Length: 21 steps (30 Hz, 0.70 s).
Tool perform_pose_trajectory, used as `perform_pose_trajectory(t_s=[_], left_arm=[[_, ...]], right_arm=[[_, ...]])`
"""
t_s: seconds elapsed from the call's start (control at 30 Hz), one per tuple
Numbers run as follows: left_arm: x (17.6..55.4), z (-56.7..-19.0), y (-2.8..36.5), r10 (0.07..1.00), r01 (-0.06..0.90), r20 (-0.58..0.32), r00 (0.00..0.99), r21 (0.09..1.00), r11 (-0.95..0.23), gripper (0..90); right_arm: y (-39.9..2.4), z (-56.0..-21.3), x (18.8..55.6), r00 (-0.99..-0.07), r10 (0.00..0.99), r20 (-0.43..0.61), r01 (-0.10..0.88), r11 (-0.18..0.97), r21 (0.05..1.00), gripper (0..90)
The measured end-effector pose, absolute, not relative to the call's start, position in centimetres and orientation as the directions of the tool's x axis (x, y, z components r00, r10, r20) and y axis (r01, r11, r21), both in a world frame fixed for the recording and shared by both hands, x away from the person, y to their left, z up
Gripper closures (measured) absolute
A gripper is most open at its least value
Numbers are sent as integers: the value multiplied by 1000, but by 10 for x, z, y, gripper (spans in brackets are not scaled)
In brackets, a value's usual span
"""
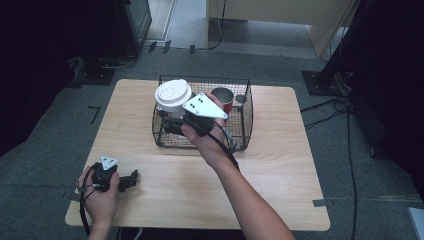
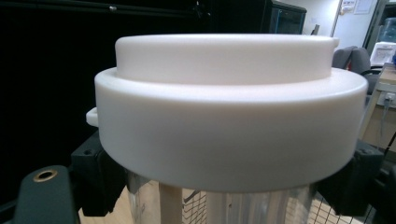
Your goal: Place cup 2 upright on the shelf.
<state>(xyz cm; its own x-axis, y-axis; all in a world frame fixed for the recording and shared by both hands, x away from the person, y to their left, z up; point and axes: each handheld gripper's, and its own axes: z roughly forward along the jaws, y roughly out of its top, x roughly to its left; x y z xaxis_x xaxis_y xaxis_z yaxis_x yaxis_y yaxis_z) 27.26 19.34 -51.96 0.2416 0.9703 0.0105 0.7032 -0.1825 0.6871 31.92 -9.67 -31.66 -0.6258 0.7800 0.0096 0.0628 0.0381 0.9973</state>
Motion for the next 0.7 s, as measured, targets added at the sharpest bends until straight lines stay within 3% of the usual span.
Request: perform_pose_trajectory(t_s=[0.7], left_arm=[[273, -520, 193, 970, 702, 12, 242, 688, -183, 0]], right_arm=[[-84, -353, 392, -527, 847, 71, 171, 24, 985, 162]])
